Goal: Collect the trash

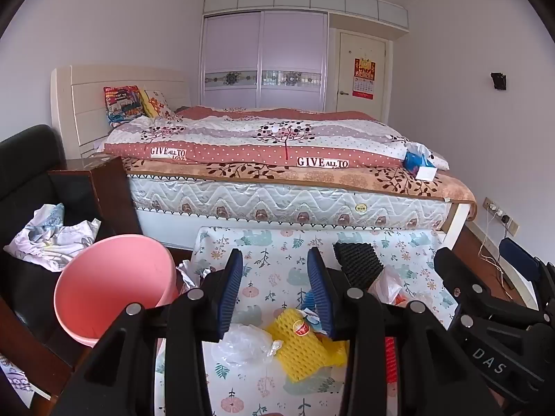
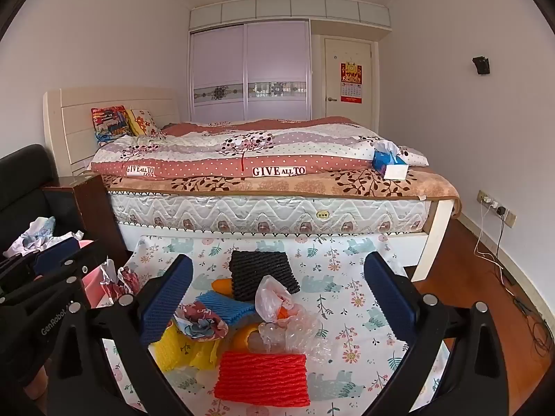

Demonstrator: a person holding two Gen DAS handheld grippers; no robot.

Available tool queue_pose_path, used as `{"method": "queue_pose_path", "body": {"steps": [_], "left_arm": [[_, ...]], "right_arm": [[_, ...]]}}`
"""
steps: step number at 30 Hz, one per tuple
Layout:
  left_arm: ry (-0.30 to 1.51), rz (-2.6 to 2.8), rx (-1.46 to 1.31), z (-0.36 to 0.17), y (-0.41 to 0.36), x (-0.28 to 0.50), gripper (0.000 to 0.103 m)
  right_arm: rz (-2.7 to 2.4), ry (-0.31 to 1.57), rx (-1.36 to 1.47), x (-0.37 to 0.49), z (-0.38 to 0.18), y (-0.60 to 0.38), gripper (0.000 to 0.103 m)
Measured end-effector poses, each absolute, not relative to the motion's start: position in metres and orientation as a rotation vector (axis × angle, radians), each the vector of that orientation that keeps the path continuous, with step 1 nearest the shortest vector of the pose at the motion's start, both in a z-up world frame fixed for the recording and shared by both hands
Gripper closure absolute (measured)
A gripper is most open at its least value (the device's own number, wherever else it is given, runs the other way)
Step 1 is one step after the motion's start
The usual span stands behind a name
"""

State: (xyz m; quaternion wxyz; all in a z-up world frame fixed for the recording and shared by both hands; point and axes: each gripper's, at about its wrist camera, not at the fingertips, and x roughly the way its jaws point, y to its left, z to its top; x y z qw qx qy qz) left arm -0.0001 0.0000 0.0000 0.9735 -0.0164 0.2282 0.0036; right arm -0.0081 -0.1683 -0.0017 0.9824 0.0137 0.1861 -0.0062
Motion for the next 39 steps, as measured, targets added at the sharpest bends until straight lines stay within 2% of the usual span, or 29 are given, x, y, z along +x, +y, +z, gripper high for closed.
{"method": "queue_pose_path", "body": {"steps": [39], "left_arm": [[0.474, 0.008, -0.043, -0.0049, 0.0039, 0.0004, 0.065]], "right_arm": [[-0.013, 0.388, 0.02, -0.0089, -0.0039, -0.1645, 0.004]]}}
